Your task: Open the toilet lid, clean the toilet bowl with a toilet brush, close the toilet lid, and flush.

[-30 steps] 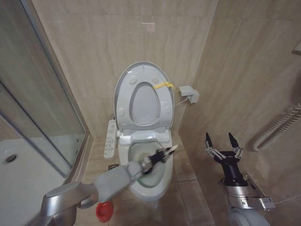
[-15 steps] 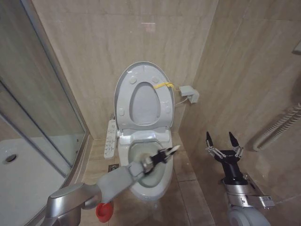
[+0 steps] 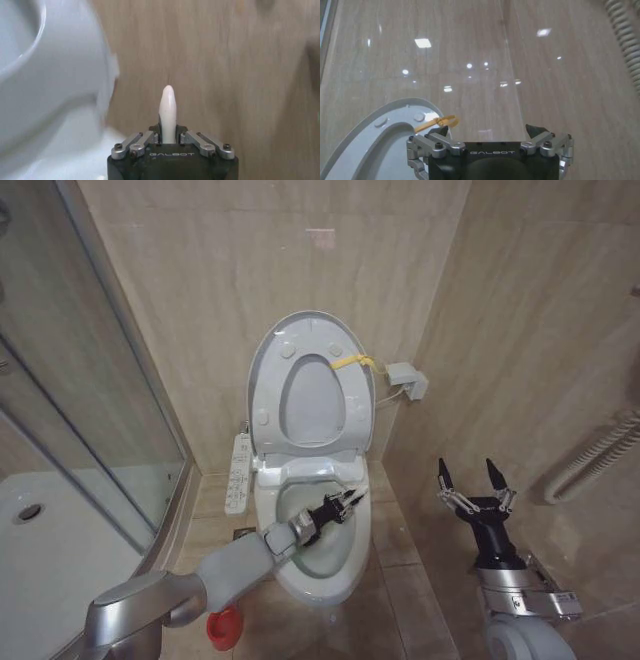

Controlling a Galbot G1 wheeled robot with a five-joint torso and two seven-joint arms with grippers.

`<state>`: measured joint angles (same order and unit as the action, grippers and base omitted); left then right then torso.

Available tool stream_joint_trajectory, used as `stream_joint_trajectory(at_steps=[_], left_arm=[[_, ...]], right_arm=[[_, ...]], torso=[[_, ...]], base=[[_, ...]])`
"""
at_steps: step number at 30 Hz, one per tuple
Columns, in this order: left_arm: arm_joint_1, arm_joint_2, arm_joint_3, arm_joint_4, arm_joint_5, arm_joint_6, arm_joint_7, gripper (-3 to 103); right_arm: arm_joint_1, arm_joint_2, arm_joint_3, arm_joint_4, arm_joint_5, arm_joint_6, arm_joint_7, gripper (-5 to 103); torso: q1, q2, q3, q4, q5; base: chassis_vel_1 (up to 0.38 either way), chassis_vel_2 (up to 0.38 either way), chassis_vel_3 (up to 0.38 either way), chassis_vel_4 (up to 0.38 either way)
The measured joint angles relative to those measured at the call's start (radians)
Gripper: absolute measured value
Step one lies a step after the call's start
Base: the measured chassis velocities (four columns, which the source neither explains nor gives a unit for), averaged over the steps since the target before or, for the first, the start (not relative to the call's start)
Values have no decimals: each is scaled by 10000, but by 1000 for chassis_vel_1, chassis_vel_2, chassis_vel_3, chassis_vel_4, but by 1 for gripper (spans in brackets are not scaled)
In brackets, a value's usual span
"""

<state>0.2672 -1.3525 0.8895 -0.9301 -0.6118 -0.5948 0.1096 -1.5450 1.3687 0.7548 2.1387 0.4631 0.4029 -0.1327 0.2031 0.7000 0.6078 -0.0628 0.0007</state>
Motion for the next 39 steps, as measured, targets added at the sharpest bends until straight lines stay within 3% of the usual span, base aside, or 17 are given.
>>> stream_joint_trajectory(at_steps=[1,3,6,9,11,14,16,18,20,21,24,27,29,31,33,36,39], left_arm=[[-168,-130,-23,-586,-137,147,-126,19],[-250,-189,-55,-906,-215,208,-196,19],[-104,-113,-20,-437,-79,121,-89,19],[187,-70,13,1059,347,-326,233,19],[164,-88,18,1074,319,-340,220,19],[-102,-36,207,17,29,-39,-29,19],[-281,-48,321,-937,-108,160,-203,19],[-247,-46,359,-869,-60,146,-190,19],[-60,-7,441,34,192,-113,-54,19],[15,34,472,473,322,-237,21,19],[20,22,398,765,356,-320,67,19],[-244,-62,214,-71,44,-49,-133,19],[-416,-115,186,-1069,-197,179,-370,19],[-363,18,342,-1235,-215,218,-420,19],[-106,325,624,-424,67,44,-257,19],[-28,270,608,498,318,-255,-69,19],[-144,171,496,317,246,-213,-133,19]], right_arm=[[0,18,0,0,-3,0,-1,100],[-4,39,-2,0,-8,0,-1,100],[-39,53,-2,26,-9,1,4,100],[-66,10,1,100,5,1,3,100],[-58,-19,8,103,21,-7,-1,100],[-13,-40,41,96,43,-57,4,100],[6,6,43,91,43,-71,6,100],[-6,20,38,95,42,-71,8,100],[-56,-6,36,126,46,-71,10,100],[-74,-49,51,137,67,-69,9,100],[-78,-189,158,139,163,-69,8,100],[-45,-267,287,97,243,-73,13,100],[-32,-264,311,88,253,-74,14,100],[-43,-260,317,99,260,-74,16,100],[-53,-300,381,125,335,-88,21,100],[-32,-390,450,135,410,-109,21,100],[-7,-428,481,134,440,-121,21,100]], torso=[[-1,1,-3,-20,-5],[-3,4,-6,-32,-12],[-2,2,-4,-31,2],[-2,1,-1,-1,2],[-2,0,-1,3,-1],[-1,0,-1,-3,-1],[-3,4,-6,-30,-9],[-2,3,-5,-29,-3],[-2,2,-2,-25,-2],[-2,2,-2,-9,-1],[-2,1,-2,1,0],[-1,0,-1,-2,0],[-3,4,-7,-29,-9],[-3,4,-6,-32,-7],[-1,1,-1,-17,1],[-2,1,-1,2,1],[-2,1,-2,2,-4]], base=[[0,0,0,0],[0,0,0,0],[-41,-58,-22,-14],[0,0,0,0],[0,0,0,0],[25,15,10,6],[0,0,0,0],[0,0,0,0],[-46,-52,-28,-15],[0,0,0,0],[18,9,6,12],[18,10,7,7],[0,0,0,0],[0,0,0,0],[-16,-31,-21,-21],[25,14,9,11],[58,47,23,25]])
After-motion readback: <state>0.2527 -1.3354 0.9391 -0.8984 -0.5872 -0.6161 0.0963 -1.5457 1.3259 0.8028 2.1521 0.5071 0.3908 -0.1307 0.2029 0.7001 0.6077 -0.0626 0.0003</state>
